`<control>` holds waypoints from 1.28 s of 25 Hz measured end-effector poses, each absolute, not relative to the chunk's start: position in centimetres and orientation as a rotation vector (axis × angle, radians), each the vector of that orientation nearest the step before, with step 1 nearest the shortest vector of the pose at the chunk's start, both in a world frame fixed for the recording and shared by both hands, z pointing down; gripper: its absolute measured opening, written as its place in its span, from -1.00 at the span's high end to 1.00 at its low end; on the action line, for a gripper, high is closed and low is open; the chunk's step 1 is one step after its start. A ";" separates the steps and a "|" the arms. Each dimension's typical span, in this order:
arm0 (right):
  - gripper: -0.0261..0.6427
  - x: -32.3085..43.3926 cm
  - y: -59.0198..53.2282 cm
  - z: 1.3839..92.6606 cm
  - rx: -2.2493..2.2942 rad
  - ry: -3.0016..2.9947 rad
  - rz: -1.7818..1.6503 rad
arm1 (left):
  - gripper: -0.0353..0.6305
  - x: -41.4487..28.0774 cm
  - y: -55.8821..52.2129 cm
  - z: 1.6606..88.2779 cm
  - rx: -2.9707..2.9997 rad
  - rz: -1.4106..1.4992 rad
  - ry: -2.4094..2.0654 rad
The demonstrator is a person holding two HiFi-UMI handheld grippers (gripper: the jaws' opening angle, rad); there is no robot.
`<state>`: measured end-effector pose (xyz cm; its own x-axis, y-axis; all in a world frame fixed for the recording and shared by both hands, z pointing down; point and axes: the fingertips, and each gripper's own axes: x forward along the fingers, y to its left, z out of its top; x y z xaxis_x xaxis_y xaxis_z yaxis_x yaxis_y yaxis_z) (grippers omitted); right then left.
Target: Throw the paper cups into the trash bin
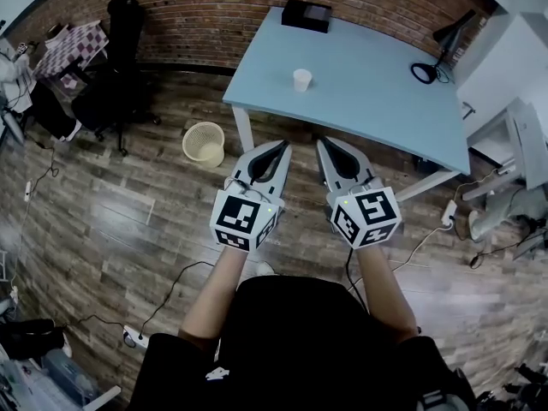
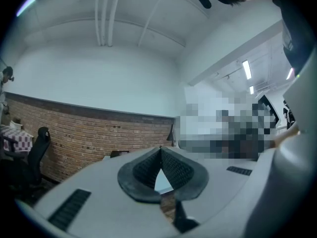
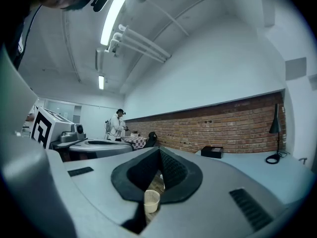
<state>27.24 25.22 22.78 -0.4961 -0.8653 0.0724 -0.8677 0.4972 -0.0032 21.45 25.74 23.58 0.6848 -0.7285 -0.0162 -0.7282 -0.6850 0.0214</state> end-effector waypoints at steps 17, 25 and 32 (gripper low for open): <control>0.91 23.6 22.1 23.9 1.552 -2.615 0.054 | 0.87 17.3 22.6 25.1 2.843 -0.051 -1.220; 0.91 23.9 20.3 24.1 1.535 -2.632 0.056 | 0.87 17.2 21.4 25.6 2.822 -0.034 -1.249; 0.91 24.0 18.7 24.1 1.503 -2.668 0.044 | 0.87 17.4 19.9 26.2 2.817 -0.015 -1.272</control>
